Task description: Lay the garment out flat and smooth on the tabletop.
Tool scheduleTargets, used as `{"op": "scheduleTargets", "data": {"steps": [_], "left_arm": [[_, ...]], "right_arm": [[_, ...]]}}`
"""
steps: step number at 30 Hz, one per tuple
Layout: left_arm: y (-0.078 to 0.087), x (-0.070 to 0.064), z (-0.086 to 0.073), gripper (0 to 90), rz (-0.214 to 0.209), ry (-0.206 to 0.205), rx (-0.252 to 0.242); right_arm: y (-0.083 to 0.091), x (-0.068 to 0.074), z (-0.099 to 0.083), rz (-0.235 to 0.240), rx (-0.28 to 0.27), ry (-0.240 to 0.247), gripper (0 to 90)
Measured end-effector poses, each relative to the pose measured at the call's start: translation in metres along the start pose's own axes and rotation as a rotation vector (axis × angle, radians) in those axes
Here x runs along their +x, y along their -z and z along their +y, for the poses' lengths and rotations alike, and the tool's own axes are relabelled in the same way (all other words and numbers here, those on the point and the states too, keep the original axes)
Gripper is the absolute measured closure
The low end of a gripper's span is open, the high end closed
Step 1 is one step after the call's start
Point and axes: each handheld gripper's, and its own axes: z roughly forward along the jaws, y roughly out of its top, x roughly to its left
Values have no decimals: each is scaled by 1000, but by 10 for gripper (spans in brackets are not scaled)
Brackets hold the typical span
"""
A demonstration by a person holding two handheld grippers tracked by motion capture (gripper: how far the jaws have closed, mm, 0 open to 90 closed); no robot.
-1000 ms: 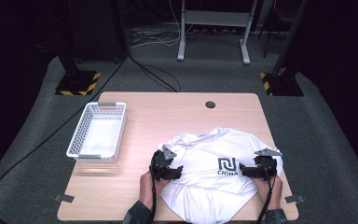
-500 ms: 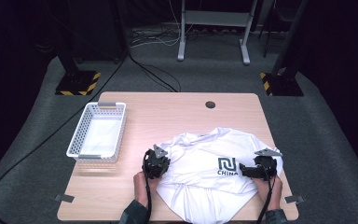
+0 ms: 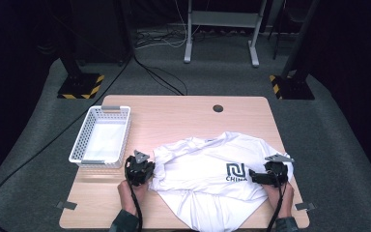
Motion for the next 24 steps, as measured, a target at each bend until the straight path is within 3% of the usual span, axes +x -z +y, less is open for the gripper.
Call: {"op": "scheduleTargets", "data": {"steps": [6, 9, 14, 17, 20, 23, 24], "left_arm": [[8, 12, -12, 744, 20, 39, 19], [16, 11, -12, 607, 21, 56, 10], [26, -5, 1, 369, 7, 32, -38], [17, -15, 17, 305, -4, -17, -27], [-6, -21, 33, 309, -23, -62, 26], [-10, -23, 35, 348, -25, -70, 39], [-35, -26, 43, 348, -49, -113, 101]], "right_arm": [[4, -13, -4, -22, 0, -22, 61], [5, -14, -4, -25, 0, -26, 61], [5, -13, -4, -30, -2, -31, 60], [4, -13, -4, -32, -2, -33, 61], [4, -13, -4, -33, -3, -33, 60], [4, -13, -4, -33, -3, -33, 61], [4, -13, -4, -33, -3, -33, 61]]}}
